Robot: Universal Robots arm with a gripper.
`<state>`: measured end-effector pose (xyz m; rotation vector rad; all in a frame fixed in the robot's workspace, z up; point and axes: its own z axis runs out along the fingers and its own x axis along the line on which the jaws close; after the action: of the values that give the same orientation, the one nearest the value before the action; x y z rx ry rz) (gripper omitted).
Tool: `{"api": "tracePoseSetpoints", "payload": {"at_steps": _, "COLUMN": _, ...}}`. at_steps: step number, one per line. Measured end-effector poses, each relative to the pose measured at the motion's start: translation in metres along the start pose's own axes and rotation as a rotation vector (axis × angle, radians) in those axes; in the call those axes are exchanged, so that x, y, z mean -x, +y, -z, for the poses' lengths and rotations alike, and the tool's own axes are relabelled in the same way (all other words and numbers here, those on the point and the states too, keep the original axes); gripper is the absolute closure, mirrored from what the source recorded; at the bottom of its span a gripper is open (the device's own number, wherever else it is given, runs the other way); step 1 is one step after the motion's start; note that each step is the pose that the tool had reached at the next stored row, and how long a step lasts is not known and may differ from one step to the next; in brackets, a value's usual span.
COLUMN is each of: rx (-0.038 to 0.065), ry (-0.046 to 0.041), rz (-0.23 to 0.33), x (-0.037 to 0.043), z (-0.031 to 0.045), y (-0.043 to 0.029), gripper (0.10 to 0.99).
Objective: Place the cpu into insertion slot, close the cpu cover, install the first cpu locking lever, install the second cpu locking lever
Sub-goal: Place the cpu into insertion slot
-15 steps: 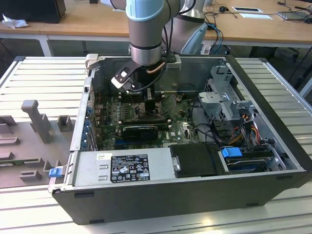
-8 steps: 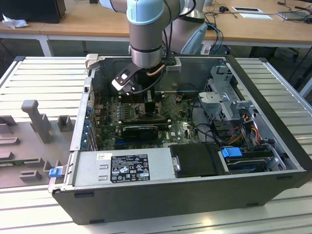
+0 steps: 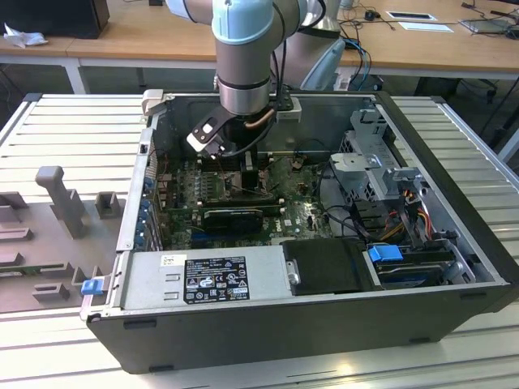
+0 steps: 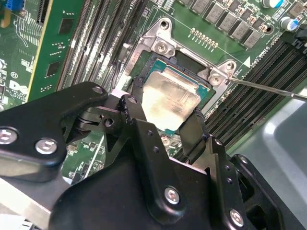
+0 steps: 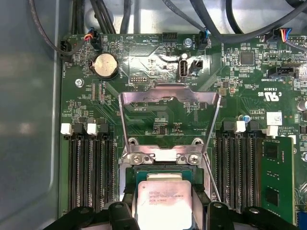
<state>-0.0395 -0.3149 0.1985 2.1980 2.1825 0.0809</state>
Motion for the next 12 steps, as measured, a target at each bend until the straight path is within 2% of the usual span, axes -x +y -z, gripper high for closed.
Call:
{"api": "tracePoseSetpoints", "payload": {"at_steps": 5, "rx": 0.0, "ry": 0.0003, "rz": 0.0, "x": 0.0, "z": -0.0007, "y": 0.0, "gripper": 0.529}}
{"api": "tracePoseSetpoints", "payload": {"at_steps": 6, "rx": 0.0, "ry": 0.0002, "rz": 0.0, "x": 0.0, "z": -0.0008, "y": 0.0, "gripper": 0.467}}
{"api": "tracePoseSetpoints", "payload": {"at_steps": 12, "rx": 0.0, "ry": -0.0005, "rz": 0.0, "x": 0.0001, "z": -0.0014, "y": -0.0001, "gripper": 0.482}}
